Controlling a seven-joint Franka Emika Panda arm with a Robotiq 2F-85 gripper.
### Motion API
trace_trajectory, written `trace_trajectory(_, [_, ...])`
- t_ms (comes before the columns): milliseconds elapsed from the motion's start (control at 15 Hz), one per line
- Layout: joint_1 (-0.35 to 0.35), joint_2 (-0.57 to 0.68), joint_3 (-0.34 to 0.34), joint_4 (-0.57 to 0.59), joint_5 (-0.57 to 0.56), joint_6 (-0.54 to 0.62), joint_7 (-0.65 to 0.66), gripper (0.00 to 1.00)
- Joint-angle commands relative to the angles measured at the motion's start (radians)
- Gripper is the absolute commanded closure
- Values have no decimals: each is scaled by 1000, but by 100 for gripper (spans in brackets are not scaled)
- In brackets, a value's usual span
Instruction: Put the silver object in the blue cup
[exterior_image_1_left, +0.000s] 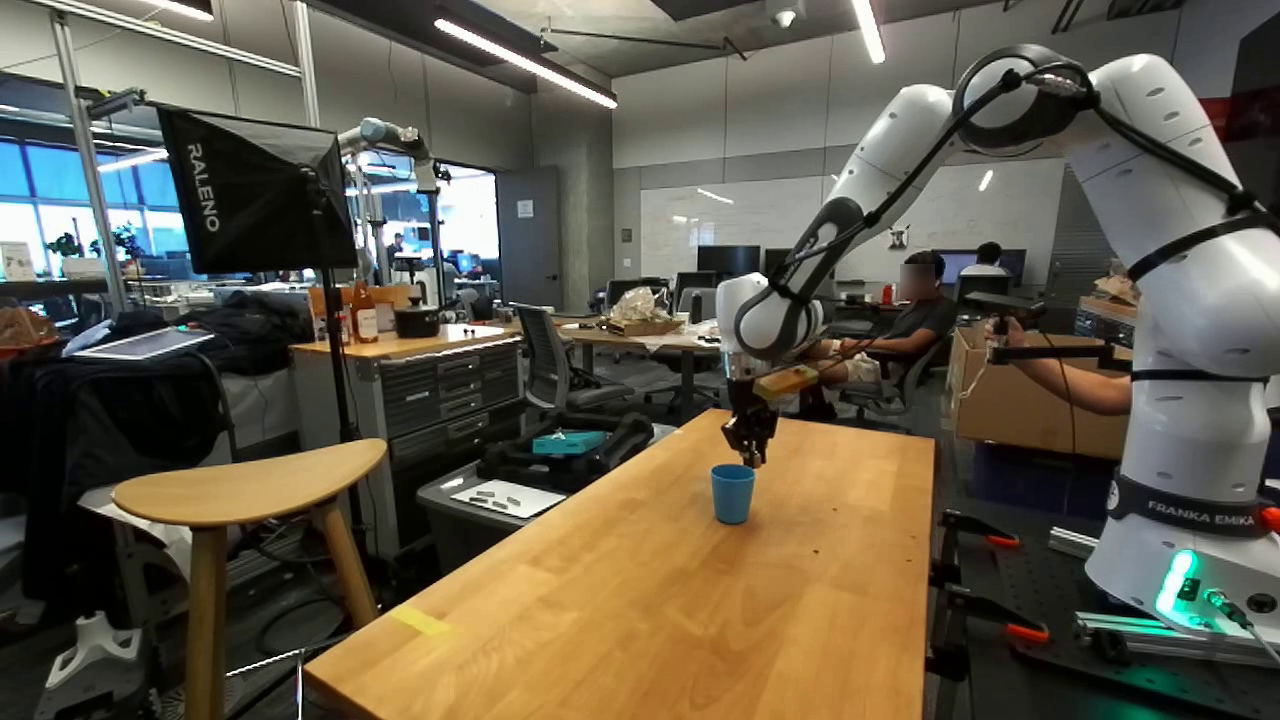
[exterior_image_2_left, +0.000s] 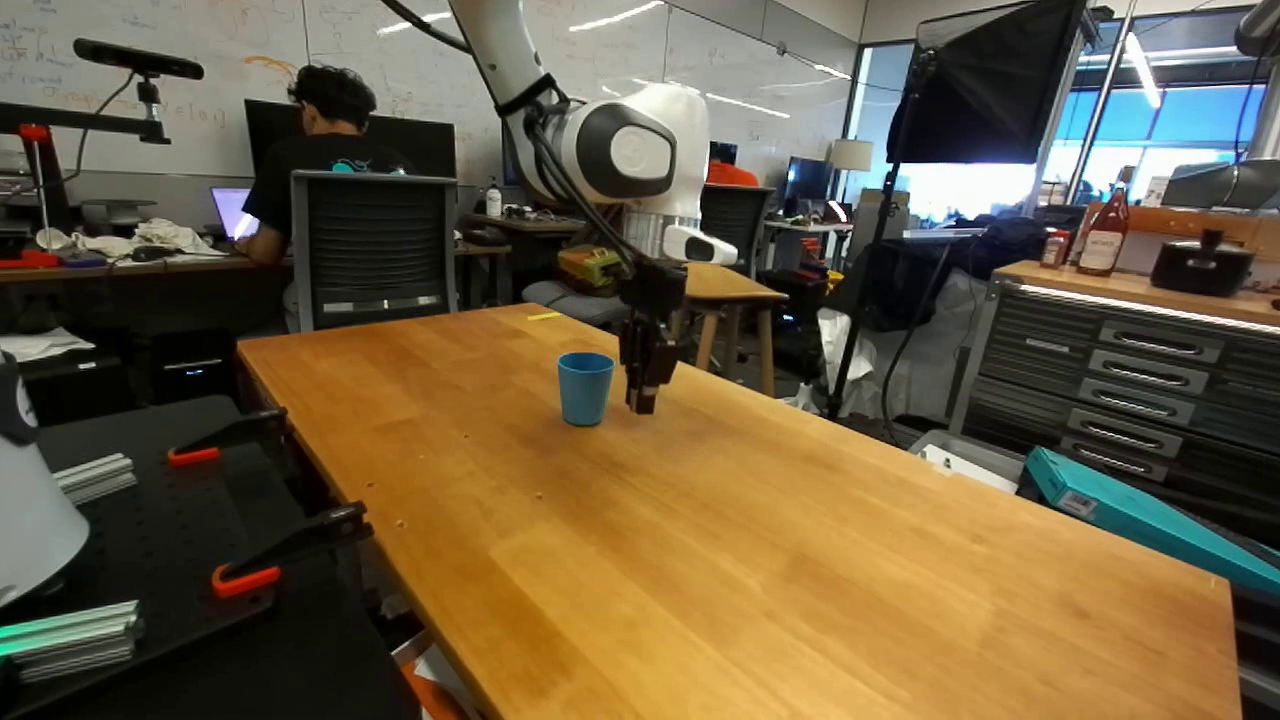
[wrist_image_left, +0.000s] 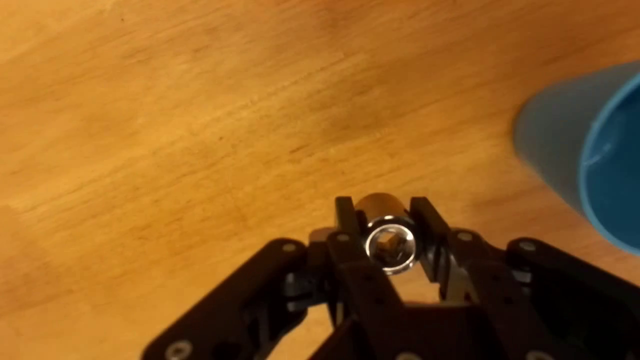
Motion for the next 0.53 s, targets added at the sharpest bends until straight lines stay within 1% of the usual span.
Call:
trace_trajectory(0, [-26,-49,35,81,61,-116,-62,91])
trace_trajectory(200, [-22,-74,67,98,116,-169,-82,91])
trace_trajectory(467, [-5,-128,118,56,188,-232,-99,91])
